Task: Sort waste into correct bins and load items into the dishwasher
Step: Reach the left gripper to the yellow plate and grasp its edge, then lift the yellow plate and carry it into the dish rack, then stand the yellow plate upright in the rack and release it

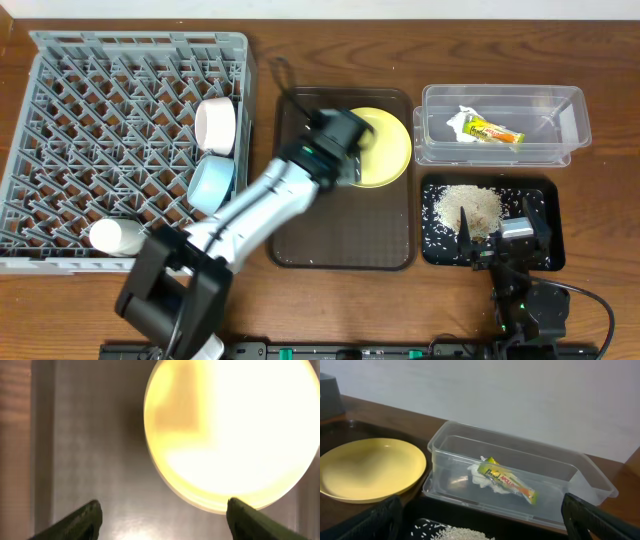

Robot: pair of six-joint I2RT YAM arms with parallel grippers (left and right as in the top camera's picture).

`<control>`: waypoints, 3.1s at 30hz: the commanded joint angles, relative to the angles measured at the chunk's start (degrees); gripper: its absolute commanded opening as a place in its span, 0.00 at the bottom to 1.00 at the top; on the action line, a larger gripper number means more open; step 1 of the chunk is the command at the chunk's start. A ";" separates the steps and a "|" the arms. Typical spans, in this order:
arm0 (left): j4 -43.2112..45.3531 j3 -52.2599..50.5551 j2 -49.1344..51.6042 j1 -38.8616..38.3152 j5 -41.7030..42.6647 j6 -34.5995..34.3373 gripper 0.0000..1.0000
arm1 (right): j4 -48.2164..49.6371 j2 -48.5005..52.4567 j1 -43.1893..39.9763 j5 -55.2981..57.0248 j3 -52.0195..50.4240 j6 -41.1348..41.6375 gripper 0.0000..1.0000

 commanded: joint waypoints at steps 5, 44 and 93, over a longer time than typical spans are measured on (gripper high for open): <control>3.56 0.87 4.20 10.51 20.85 -4.70 0.79 | -0.17 -0.37 -0.55 -0.22 -0.09 -0.39 0.99; -9.88 2.49 -17.73 28.68 12.13 14.51 0.08 | -0.17 -0.37 -0.55 -0.22 -0.09 -0.37 0.99; -14.75 -0.17 -27.19 32.26 -11.34 30.34 0.48 | -0.20 -0.37 -0.55 -0.22 -0.09 -0.39 0.99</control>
